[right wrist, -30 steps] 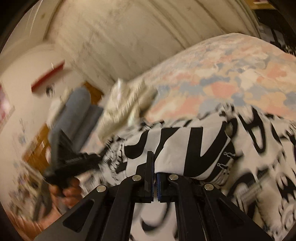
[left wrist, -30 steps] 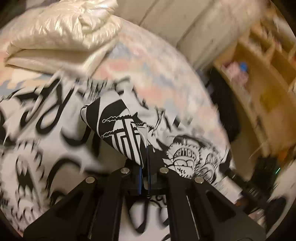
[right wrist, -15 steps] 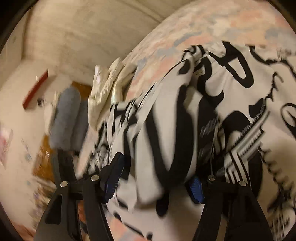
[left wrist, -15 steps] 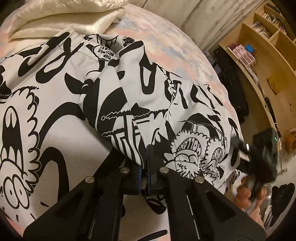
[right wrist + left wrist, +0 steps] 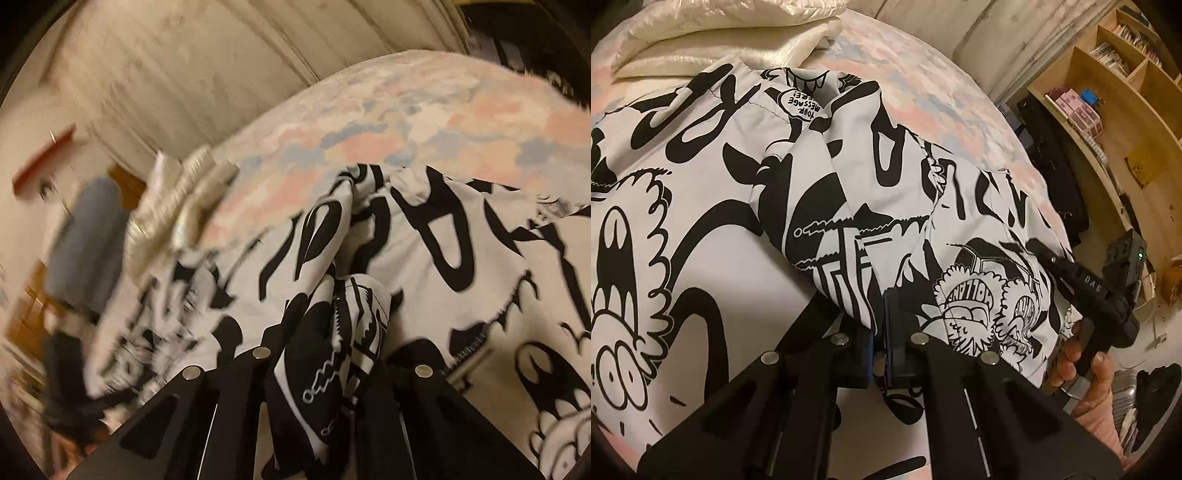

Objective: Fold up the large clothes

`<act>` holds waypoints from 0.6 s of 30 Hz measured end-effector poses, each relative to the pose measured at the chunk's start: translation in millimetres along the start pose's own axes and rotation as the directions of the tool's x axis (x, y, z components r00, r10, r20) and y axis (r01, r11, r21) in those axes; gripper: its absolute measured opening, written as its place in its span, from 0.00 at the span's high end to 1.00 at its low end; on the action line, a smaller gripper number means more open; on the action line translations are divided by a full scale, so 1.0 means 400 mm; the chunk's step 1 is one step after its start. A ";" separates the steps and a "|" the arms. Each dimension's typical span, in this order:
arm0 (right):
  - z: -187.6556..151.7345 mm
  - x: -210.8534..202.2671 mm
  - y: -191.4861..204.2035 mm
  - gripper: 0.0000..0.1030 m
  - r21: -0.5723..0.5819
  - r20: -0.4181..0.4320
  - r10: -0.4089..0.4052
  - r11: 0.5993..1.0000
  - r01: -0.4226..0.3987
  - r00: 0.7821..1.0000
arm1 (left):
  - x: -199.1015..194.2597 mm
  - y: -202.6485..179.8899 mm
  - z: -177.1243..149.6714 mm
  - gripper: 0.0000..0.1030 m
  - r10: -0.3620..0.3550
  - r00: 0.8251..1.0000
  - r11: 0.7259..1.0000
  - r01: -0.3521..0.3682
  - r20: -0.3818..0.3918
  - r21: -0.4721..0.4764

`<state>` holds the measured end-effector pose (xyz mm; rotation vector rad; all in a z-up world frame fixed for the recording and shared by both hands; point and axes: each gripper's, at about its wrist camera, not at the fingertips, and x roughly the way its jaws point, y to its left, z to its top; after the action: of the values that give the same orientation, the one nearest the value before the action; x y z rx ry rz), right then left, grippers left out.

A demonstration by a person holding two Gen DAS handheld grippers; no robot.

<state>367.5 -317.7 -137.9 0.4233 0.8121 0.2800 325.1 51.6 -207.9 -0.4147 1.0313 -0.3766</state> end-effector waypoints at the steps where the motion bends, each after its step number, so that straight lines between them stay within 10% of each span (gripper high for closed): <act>1: -0.006 0.003 0.007 0.92 -0.011 -0.004 -0.025 1.000 0.025 1.000 | -0.001 -0.002 -0.004 0.98 0.006 1.000 1.000 -0.006 0.000 0.005; 8: -0.067 0.061 0.055 0.90 -0.073 -0.046 -0.160 0.985 0.156 0.986 | -0.015 -0.015 -0.023 0.96 0.045 0.999 0.998 -0.046 0.013 0.032; 11: -0.059 0.021 0.085 0.74 -0.056 -0.024 -0.160 0.986 0.159 0.987 | -0.049 -0.037 -0.030 0.96 0.095 0.995 0.992 -0.098 0.039 0.082; 13: -0.052 -0.025 0.107 0.51 -0.044 0.013 -0.188 0.981 0.188 0.982 | -0.078 -0.049 -0.031 0.94 0.133 0.989 0.984 -0.139 0.061 0.111; 18: -0.055 -0.161 0.194 0.50 -0.096 0.182 -0.274 0.951 0.295 0.944 | -0.176 -0.093 -0.022 0.93 0.180 0.968 0.967 -0.207 0.175 0.148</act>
<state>302.3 -269.5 -74.0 0.2059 0.6768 0.0225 280.8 52.5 -141.3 -0.1883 0.8670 -0.2461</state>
